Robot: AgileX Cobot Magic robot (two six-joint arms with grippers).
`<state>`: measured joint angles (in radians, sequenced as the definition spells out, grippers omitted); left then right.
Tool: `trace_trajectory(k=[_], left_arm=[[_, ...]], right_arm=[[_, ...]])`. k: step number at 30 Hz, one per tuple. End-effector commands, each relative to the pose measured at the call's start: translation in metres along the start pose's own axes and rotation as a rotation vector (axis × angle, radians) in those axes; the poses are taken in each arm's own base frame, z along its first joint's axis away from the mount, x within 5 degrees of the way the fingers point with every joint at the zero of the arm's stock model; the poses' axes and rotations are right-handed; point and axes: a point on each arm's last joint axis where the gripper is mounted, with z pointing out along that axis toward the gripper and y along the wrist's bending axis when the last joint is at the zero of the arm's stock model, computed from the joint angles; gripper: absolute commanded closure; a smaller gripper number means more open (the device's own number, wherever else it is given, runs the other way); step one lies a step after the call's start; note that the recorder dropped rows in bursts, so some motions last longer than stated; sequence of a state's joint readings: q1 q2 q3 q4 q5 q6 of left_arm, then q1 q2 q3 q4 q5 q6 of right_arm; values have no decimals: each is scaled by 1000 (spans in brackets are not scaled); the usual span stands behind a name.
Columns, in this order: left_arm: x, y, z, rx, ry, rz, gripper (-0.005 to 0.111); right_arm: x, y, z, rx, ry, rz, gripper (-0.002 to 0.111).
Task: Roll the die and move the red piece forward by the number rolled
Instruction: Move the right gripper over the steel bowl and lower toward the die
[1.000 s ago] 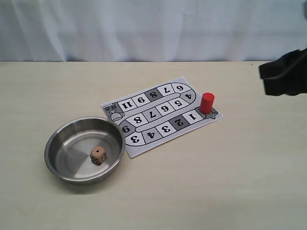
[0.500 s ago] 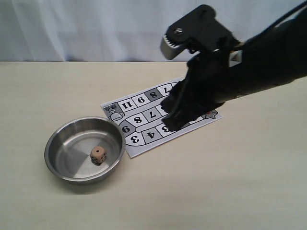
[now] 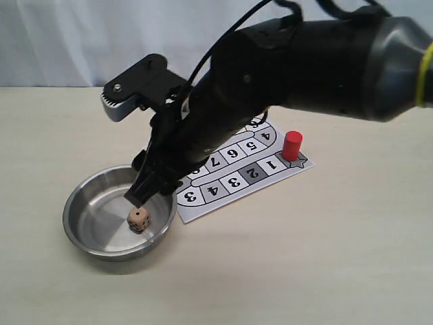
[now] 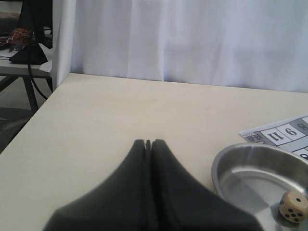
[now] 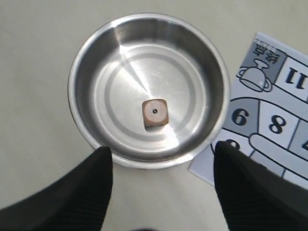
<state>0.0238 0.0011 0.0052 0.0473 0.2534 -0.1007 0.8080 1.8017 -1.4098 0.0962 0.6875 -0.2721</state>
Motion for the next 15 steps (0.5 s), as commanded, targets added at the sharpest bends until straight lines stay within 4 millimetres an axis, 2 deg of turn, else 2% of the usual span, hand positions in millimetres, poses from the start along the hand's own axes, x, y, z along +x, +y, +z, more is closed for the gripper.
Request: trace_trajectory(k=[1, 8, 13, 15], left_arm=[[-3, 0, -1, 1, -17, 1, 107], [-3, 0, -1, 1, -17, 3, 107], [-3, 0, -1, 1, -17, 3, 107], [-3, 0, -1, 1, -17, 3, 107]], right_arm=[[-6, 13, 28, -24, 13, -28, 49], [-1, 14, 66, -19, 11, -28, 49], [3, 13, 88, -12, -2, -23, 39], [4, 13, 94, -7, -3, -28, 39]])
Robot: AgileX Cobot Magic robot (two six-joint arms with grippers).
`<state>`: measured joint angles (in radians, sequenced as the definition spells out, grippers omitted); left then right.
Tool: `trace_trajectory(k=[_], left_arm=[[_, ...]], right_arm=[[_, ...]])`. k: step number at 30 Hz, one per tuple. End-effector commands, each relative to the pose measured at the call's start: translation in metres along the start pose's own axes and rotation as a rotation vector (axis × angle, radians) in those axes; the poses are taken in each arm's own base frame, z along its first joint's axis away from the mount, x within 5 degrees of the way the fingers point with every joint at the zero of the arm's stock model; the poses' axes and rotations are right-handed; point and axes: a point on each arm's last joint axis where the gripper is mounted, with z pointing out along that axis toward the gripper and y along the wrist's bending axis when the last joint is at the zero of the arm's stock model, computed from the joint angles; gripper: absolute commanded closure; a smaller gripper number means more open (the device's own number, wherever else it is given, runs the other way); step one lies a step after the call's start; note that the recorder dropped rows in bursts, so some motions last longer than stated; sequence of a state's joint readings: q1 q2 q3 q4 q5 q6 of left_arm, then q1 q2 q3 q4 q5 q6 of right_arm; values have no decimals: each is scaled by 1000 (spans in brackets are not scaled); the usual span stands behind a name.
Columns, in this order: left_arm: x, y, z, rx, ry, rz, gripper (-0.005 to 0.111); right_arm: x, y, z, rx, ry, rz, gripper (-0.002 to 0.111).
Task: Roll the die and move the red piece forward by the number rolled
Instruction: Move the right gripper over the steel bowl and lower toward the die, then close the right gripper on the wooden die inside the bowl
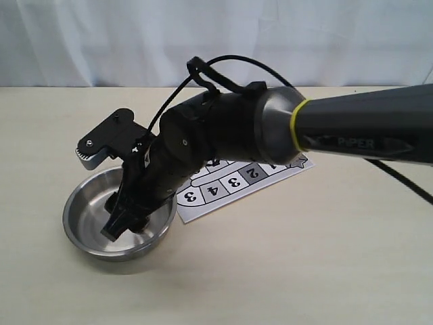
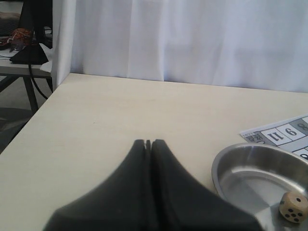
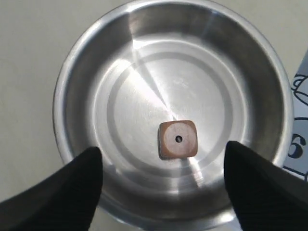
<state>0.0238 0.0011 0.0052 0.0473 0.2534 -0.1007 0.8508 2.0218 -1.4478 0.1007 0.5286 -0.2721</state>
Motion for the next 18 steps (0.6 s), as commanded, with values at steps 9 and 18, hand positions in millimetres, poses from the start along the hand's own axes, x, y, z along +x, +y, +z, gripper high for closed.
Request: trace_trajectory(k=[9, 18], left_arm=[[-3, 0, -1, 1, -17, 1, 107], [-3, 0, -1, 1, -17, 1, 107]], right_arm=[[1, -3, 34, 32, -74, -10, 39], [13, -6, 55, 32, -27, -9, 39]])
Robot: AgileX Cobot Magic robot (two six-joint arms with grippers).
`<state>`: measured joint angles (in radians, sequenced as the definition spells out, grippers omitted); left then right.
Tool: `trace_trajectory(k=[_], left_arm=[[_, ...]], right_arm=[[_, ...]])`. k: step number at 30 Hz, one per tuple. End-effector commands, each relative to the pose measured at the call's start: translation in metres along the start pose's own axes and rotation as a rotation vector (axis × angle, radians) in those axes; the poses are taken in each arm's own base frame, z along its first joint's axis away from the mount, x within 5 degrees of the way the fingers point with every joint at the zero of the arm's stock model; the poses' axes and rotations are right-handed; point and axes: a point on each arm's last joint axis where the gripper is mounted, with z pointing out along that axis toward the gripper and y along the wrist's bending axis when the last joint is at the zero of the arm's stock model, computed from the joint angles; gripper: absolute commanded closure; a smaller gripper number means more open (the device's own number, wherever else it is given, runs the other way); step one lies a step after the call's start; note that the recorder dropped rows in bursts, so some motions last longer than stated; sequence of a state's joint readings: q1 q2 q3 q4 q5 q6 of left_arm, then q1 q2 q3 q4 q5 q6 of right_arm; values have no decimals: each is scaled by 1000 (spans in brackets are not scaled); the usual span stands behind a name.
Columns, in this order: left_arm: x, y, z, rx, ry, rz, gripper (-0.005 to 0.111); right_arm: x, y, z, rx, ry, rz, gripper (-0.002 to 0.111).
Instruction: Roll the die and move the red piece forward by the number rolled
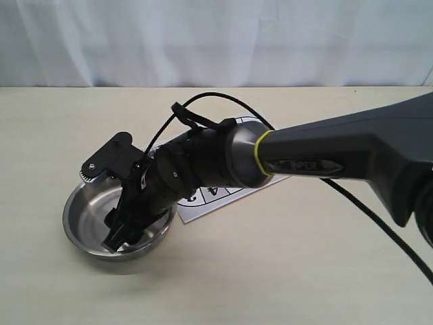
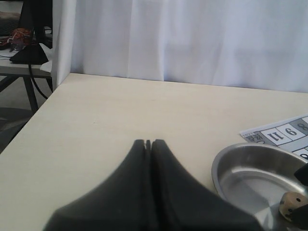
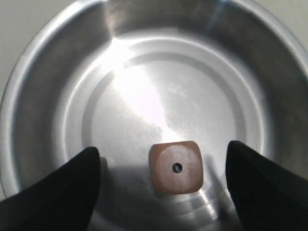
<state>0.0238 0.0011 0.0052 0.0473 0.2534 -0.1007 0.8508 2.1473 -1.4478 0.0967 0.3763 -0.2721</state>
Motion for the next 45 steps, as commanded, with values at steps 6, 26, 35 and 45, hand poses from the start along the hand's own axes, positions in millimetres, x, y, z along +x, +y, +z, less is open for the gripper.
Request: trace_trajectory(k=[6, 26, 35, 45], left_arm=[[-3, 0, -1, 1, -17, 1, 107], [-3, 0, -1, 1, -18, 3, 107], [-3, 0, -1, 1, -18, 3, 107], [-3, 0, -1, 1, -17, 1, 107]], right_arm=[[6, -11, 9, 18, 8, 18, 39], [2, -12, 9, 28, -34, 20, 100], [-30, -16, -63, 45, -142, 15, 104], [-7, -95, -126, 133, -54, 235, 104]])
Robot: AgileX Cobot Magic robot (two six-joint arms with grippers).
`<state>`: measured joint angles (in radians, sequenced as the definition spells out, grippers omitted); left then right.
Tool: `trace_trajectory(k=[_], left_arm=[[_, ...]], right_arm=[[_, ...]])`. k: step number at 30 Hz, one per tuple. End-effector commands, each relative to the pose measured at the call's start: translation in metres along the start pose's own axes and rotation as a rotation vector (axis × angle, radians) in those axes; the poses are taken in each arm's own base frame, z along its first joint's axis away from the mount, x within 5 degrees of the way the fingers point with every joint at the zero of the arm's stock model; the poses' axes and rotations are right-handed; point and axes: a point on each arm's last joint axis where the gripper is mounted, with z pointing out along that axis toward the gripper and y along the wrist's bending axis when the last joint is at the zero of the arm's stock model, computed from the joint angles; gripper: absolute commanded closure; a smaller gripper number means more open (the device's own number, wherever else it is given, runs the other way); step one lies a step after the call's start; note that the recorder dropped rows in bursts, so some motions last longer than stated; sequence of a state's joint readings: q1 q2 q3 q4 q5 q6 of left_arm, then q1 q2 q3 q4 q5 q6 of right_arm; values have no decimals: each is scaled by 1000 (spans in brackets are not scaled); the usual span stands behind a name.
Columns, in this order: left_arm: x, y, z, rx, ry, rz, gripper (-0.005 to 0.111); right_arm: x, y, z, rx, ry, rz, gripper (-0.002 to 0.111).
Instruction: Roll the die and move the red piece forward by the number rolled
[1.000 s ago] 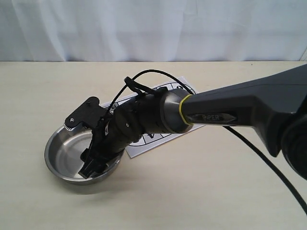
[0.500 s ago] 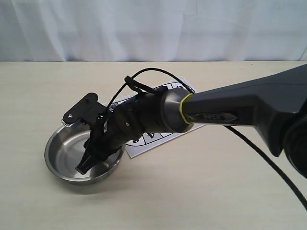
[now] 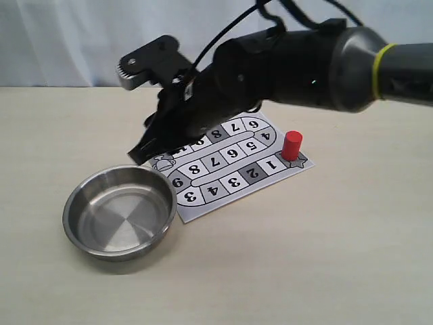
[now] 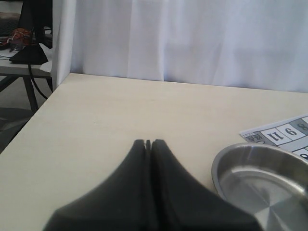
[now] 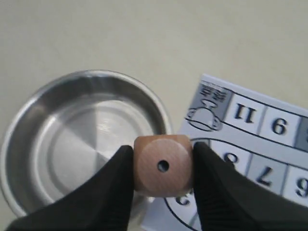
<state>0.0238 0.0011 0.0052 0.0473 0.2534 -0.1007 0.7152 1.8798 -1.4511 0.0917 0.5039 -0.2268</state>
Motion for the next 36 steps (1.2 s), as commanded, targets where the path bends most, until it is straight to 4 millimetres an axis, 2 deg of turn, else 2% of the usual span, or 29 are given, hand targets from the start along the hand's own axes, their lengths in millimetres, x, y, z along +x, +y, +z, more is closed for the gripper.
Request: trace_trajectory(k=[1, 6, 9, 12, 17, 24, 27, 31, 36], left_arm=[[-3, 0, -1, 1, -17, 1, 107], [-3, 0, -1, 1, -17, 1, 107], [-3, 0, -1, 1, -17, 1, 107], [-3, 0, -1, 1, -17, 1, 107], [-3, 0, -1, 1, -17, 1, 107], [-3, 0, -1, 1, -17, 1, 107], [-3, 0, -1, 1, -17, 3, 107], [-3, 0, -1, 1, -17, 3, 107], [-3, 0, -1, 1, -17, 3, 107]], right_arm=[[18, -52, -14, 58, 117, 117, 104], [55, -112, -30, 184, 332, 267, 104], [79, -140, -42, 297, 476, 346, 104], [105, -158, -50, 379, 585, 369, 104], [147, -174, -62, 494, 659, 401, 104], [205, -202, -98, 584, 735, 549, 104], [223, -216, -114, 640, 759, 566, 104], [236, -225, -127, 687, 766, 593, 104], [240, -222, -120, 664, 722, 570, 104]])
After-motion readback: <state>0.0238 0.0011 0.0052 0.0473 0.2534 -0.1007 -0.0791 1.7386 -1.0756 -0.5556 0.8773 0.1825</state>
